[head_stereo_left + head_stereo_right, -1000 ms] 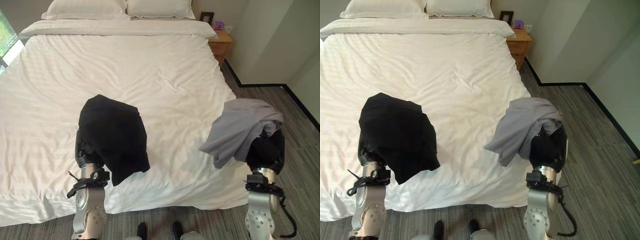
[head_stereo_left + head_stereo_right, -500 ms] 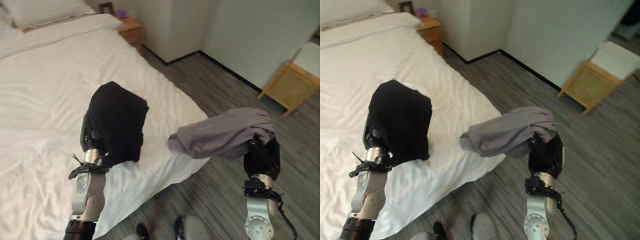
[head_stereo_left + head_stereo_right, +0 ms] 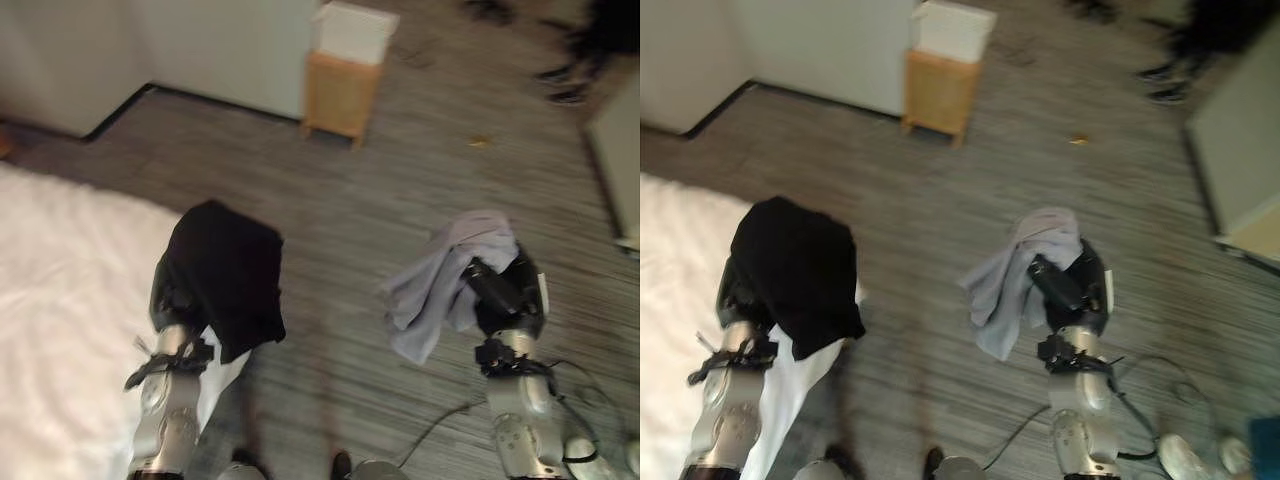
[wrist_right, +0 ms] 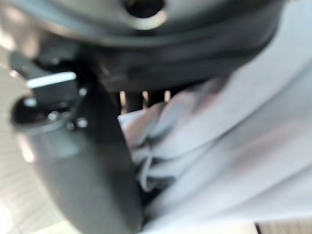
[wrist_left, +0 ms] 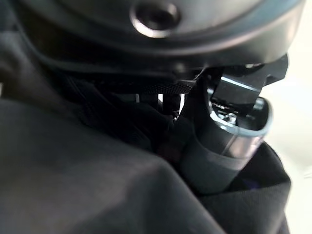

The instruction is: Pick up bed clothes into laundry basket.

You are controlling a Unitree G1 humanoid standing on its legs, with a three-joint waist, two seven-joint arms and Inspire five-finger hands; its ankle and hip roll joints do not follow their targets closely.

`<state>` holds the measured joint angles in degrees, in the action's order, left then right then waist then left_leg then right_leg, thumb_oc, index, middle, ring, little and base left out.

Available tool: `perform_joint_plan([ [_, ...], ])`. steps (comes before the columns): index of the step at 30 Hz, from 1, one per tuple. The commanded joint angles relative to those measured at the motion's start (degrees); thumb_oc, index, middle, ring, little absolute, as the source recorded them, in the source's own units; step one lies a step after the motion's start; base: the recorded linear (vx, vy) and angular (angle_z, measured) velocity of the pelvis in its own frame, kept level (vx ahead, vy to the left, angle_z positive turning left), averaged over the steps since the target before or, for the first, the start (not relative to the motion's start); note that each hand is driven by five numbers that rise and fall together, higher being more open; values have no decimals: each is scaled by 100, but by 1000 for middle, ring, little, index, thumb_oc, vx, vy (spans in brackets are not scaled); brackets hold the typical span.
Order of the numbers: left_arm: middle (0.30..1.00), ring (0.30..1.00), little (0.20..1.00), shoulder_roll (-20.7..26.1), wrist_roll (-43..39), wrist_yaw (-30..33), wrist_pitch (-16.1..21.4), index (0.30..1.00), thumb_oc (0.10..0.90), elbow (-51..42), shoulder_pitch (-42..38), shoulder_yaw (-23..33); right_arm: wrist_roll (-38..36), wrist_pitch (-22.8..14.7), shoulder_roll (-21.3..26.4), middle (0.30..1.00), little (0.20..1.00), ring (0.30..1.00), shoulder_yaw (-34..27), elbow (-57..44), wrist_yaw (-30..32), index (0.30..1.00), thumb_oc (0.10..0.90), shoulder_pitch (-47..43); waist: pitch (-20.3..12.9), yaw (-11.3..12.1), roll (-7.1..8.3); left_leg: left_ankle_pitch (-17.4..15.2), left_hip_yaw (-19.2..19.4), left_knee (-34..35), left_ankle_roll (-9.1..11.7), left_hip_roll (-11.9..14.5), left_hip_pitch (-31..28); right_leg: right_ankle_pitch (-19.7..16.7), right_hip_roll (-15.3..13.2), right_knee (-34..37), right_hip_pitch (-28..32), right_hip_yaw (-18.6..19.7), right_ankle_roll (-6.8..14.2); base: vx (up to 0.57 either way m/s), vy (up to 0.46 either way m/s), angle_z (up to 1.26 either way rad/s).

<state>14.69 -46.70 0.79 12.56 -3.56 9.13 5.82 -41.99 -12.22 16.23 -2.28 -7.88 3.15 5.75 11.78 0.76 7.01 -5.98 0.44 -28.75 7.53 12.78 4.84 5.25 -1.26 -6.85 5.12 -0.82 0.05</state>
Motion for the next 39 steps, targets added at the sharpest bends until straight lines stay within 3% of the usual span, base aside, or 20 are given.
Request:
perform_joint_plan([
  [1,300,300,300,-3,131,-192,674,300,400,-1075,-669,286,97,-518,209,300,300,300,-348,-656,-332,300,400,-592,-279,-46,-281,74,-401,1317,-243,-663,-353,354,-291,-137,-386,247,403,8,1,-109],
  [2,300,300,300,-8,132,-192,677,300,400,-1074,-662,283,97,-518,214,300,300,300,-346,-659,-333,300,400,-583,-283,-34,-283,74,-382,1353,-252,-664,-387,366,-294,-145,-381,261,406,-28,83,-86],
  [3,300,300,300,42,74,-324,639,300,400,-1016,-711,266,171,-473,280,300,300,300,-507,-664,-340,300,400,-560,-370,-182,-344,-104,-213,1986,-336,-728,-633,286,-227,-35,-421,379,441,-18,71,-57],
  [7,300,300,300,114,84,-358,663,300,400,-922,-861,123,253,-542,234,300,300,300,-606,-659,-268,300,400,-532,-492,-312,-421,67,-38,2522,-414,-774,-743,148,-231,63,-573,476,517,-67,122,-30],
  [8,300,300,300,213,141,-305,690,300,400,-939,-1015,67,341,-554,102,300,300,300,-684,-675,-210,300,400,-418,-576,-458,-487,122,25,2772,-464,-846,-797,107,-264,56,-666,498,575,-37,137,-16],
  [11,300,300,300,245,264,-345,690,300,400,-981,-1001,103,471,-492,26,300,300,300,-634,-493,-204,300,400,-317,-619,-553,-502,7,116,2732,-537,-931,-874,106,-338,82,-643,629,641,-4,126,-12],
  [16,300,300,300,131,330,-401,645,300,400,-975,-901,45,547,-422,63,300,300,300,-609,-575,-320,300,400,-395,-627,-510,-456,-80,175,2663,-644,-1039,-886,36,-397,134,-615,741,679,-20,56,-12],
  [17,300,300,300,804,2051,360,226,300,400,842,-2006,-1038,1075,-200,179,300,300,300,-564,1380,245,300,400,-201,-231,-185,-621,112,770,2639,-610,-1164,-801,-8,-1114,-370,-692,-655,1000,3,49,-6],
  [20,300,300,300,654,1898,322,155,300,400,861,-1594,-776,1223,-119,156,300,300,300,-755,1381,322,300,400,-109,-332,-135,-598,74,726,2639,-608,-1136,-873,32,-1091,-309,-543,-772,967,53,-27,4],
  [24,300,300,300,730,1929,333,140,300,400,765,-1669,-737,1277,-102,275,300,300,300,-806,1418,293,300,400,-157,-369,-108,-586,61,664,2659,-605,-1123,-901,39,-1090,-250,-450,-843,964,36,-26,5],
  [28,300,300,300,1172,2016,520,285,300,400,588,-2558,-830,1470,-129,907,300,300,300,-662,1339,413,300,400,-885,-439,-49,-557,55,599,2682,-579,-1115,-934,16,-1089,-122,-313,-928,993,27,-15,12],
  [33,300,300,300,1213,1782,632,390,300,400,542,-2839,-905,1480,-222,1010,300,300,300,-392,1122,486,300,400,-1542,-400,32,-541,-14,617,2614,-626,-1153,-901,-8,-1121,-172,-383,-870,1015,11,8,1],
  [35,300,300,300,1171,1710,628,380,300,400,475,-2790,-870,1580,-207,979,300,300,300,-256,1054,479,300,400,-1651,-313,102,-542,-77,646,2568,-681,-1176,-874,-55,-1202,-435,-588,-852,1063,-15,59,-7],
  [36,300,300,300,1136,1630,608,346,300,400,475,-2747,-885,1758,-154,973,300,300,300,-133,1044,465,300,400,-1643,-218,129,-562,-110,703,2526,-745,-1151,-863,-62,-1196,-1046,-877,-833,1122,-87,81,-34],
  [37,300,300,300,1103,1521,552,310,300,400,492,-2735,-924,1921,-53,925,300,300,300,10,1001,397,300,400,-1541,49,89,-563,-157,727,2437,-831,-1116,-861,-330,-1113,-2219,-1428,-584,1305,-66,47,-52],
  [39,300,300,300,1076,1475,520,285,300,400,553,-2763,-1021,1905,23,785,300,300,300,151,1046,343,300,400,-1444,267,-24,-547,-199,719,2414,-781,-1027,-974,-531,-1075,-2233,-1863,-390,1336,47,-31,-58],
])
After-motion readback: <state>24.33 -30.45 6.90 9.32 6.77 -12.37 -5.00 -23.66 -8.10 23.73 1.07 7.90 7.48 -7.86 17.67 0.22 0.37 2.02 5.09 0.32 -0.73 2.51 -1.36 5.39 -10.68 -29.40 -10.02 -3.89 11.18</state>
